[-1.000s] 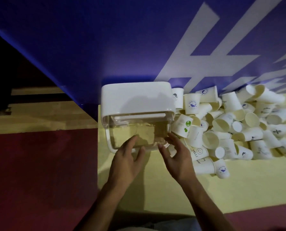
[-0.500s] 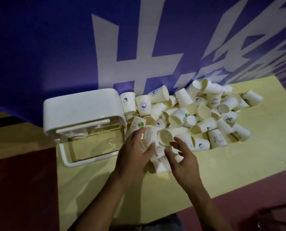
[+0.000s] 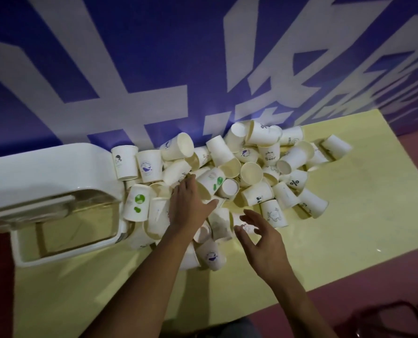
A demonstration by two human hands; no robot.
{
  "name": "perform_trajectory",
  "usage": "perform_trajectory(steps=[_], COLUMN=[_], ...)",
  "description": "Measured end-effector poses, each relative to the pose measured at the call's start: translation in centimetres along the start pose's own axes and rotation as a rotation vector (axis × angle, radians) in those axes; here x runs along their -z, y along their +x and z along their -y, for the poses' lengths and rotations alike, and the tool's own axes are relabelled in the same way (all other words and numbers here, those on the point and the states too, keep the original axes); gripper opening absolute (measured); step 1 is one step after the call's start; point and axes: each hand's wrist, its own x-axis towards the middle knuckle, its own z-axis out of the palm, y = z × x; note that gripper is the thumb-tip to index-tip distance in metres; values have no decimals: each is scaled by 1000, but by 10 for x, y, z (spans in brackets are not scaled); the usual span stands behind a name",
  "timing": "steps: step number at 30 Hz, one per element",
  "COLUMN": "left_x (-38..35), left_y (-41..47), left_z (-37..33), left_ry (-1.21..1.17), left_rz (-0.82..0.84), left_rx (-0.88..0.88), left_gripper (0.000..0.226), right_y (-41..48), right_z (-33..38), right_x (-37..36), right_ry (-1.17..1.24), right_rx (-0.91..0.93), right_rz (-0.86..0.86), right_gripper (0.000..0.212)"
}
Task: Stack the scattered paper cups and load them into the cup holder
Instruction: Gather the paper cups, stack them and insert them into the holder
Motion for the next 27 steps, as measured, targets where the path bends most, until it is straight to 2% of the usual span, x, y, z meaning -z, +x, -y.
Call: perform_trajectory(steps=[6,10,14,16,21,27], left_x=[-22,-16,3,12,21,21], left_y=[15,11,-4,-12,-21,-18], left_z=[-20,-25,-38,-46,-58,-61], left_ry=[99,-63,-266,-320,-415,-396], left_rz=[-46,-92,-222,-239,-200,-179], left_rx=[97,143,36,-5,69,58], left_gripper=[83,76,72,74,87,82], right_y=[26,50,100,133,220,274], right_z=[-25,-28,-19,-8,20,29], right_x=[35,50,67,73,71,53], right_ry=[-56,-49,-62,-156,-442,-682], right_rx=[14,24,77,146,287,326], right_rz=[27,35,-47,-97,-172,-76], right_gripper=[42,44,43,52,77,86])
